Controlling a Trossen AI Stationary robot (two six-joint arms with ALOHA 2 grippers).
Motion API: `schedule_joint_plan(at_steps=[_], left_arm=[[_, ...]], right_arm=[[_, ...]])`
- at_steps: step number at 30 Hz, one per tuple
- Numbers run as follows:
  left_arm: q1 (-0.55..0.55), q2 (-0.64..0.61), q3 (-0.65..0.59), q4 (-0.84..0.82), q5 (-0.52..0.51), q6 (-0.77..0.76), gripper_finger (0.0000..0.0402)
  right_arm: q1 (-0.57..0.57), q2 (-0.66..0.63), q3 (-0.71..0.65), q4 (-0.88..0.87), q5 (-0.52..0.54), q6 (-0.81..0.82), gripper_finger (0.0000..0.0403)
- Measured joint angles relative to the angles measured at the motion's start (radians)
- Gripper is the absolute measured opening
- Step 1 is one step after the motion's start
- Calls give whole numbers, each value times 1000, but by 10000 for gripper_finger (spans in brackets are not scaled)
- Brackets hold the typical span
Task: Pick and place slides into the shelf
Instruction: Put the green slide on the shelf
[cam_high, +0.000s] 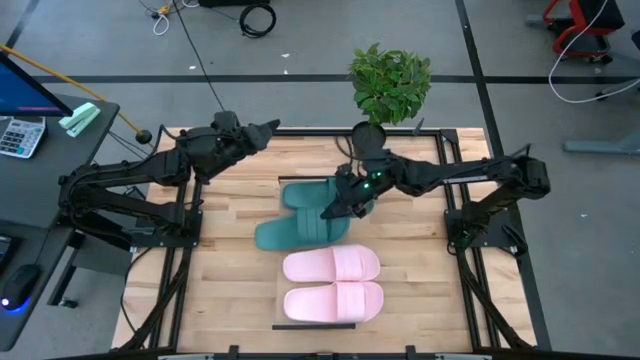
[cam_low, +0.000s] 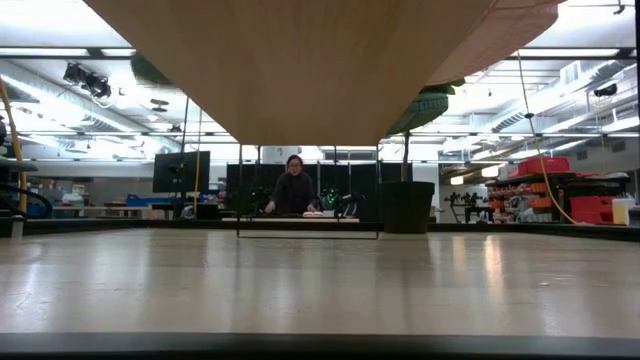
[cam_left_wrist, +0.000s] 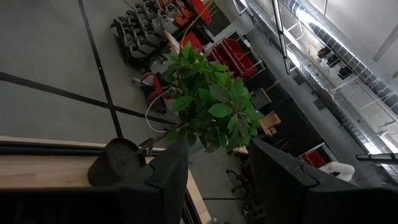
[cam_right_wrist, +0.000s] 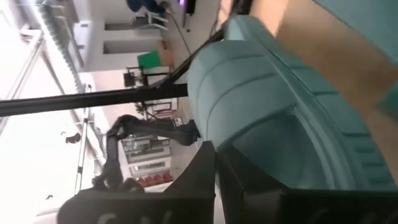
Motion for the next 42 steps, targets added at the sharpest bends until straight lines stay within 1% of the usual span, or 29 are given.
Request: schedule_joint_plan(at_steps=[5,9,14,18,28,32,36,42], left_arm=[[0,0,0,0,0,0,174],[0,0,0,0,0,-1,173],[0,0,0,0,0,-1,172],[0,0,0,0,0,-1,172],[3,0,0,-1,0,1,173],[6,0,0,0,0,1,172],[10,0,0,-1,0,1,172],[10,0,0,-1,0,5,172]], right_arm=[[1,39,1,15,-12,-27,4],[1,42,1,10,37,-49,4],[3,42,1,-14,43,-75,7],[18,42,1,-34,49,-83,32],[26,7,-1,-76,71,-68,122],[26,-14,-1,-85,86,-76,151],[26,-29,-2,-91,88,-81,163],[10,-87,-2,-148,83,-121,158]])
